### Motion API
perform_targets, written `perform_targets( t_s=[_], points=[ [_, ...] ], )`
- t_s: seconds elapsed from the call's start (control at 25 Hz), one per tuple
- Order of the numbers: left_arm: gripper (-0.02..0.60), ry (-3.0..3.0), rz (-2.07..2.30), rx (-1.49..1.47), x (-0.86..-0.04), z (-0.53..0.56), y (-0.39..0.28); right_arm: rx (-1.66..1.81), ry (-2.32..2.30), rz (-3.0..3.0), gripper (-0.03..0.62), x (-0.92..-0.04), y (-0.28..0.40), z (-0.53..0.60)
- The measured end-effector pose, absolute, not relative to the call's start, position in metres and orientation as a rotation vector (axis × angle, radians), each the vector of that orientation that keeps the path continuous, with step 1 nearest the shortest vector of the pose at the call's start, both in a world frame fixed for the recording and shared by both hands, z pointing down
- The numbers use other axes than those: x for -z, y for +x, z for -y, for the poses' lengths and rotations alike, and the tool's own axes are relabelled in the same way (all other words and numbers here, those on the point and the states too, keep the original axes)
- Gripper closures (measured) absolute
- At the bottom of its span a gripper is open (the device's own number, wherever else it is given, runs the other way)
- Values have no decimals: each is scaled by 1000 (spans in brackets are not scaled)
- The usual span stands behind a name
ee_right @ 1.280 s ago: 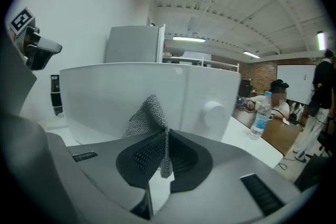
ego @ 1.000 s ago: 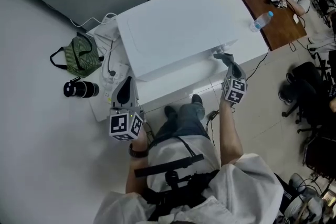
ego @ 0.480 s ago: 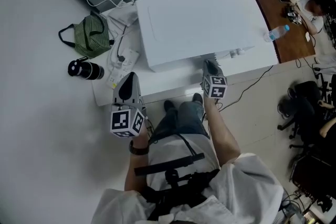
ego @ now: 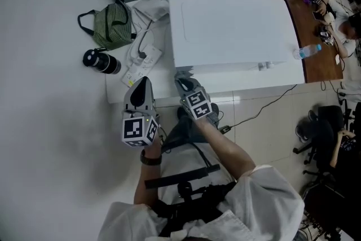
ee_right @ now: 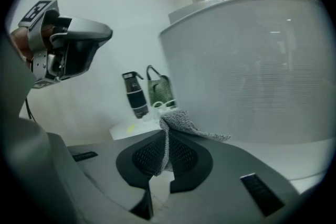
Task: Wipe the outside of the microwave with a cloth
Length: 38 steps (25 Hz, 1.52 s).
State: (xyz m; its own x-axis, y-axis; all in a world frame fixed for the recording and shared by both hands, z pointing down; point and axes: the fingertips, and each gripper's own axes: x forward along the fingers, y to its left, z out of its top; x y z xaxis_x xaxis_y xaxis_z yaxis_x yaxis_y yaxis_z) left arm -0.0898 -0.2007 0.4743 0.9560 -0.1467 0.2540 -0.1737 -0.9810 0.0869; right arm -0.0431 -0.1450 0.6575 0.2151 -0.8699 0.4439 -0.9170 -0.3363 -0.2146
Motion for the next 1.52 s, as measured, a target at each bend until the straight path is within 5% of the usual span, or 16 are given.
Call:
perform_targets(
  t_s=[0.24,1.08,1.32,1.52],
  points=[
    [554,2998,266,-379,-474,205,-96,-656,2017,2035,572,-666,-124,196],
    [554,3013,15,-414,-487,153,-47,-865,2978,627,572,-718,146,-191],
    [554,3016,-21,-415,-486,150,-44,-1007,3133,-85,572,-727,137,-336],
    [554,3019,-32,-412,-485,153,-41,-979,3117,299,572,-734,135,-251]
  ],
)
